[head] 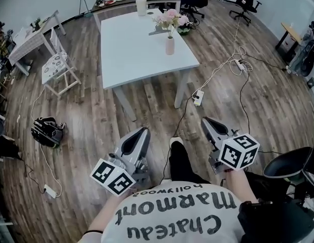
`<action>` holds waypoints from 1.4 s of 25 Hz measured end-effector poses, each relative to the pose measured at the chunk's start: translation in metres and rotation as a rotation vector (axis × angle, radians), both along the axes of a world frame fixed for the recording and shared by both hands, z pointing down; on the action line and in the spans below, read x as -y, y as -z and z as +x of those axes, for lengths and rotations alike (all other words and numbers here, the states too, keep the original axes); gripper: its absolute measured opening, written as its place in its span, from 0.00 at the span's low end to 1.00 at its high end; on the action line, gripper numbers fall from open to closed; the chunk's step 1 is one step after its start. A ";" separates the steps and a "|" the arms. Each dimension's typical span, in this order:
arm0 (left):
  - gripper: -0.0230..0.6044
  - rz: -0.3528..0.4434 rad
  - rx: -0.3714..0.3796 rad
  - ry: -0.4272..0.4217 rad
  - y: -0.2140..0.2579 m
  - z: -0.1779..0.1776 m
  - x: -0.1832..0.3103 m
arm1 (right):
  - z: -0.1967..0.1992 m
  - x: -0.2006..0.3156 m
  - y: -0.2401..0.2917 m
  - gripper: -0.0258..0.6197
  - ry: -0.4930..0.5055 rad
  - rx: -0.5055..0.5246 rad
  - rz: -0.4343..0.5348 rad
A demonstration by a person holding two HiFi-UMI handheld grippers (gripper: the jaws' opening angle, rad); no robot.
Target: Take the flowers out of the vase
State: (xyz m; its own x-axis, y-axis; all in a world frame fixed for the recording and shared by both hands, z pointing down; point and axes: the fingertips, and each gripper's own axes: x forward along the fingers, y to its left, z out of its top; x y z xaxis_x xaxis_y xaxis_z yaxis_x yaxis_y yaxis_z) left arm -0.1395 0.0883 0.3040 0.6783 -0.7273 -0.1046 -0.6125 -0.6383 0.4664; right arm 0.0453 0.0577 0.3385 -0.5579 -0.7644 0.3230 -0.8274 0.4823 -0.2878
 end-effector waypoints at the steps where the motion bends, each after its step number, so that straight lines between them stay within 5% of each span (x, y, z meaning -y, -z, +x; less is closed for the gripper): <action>1: 0.04 0.004 0.003 -0.002 0.000 0.000 0.007 | -0.008 0.007 -0.003 0.06 0.033 -0.018 -0.005; 6: 0.05 0.047 0.041 0.011 0.003 -0.001 0.049 | -0.018 0.066 -0.013 0.06 0.106 -0.150 0.015; 12: 0.04 -0.005 0.064 0.081 -0.011 -0.001 0.123 | -0.024 0.154 -0.003 0.06 0.164 -0.086 0.061; 21: 0.04 0.025 0.051 0.122 -0.004 0.033 0.253 | 0.034 0.289 -0.006 0.06 0.134 -0.028 0.029; 35: 0.05 -0.110 0.113 0.144 -0.037 0.021 0.334 | 0.005 0.389 -0.033 0.06 0.196 0.059 0.029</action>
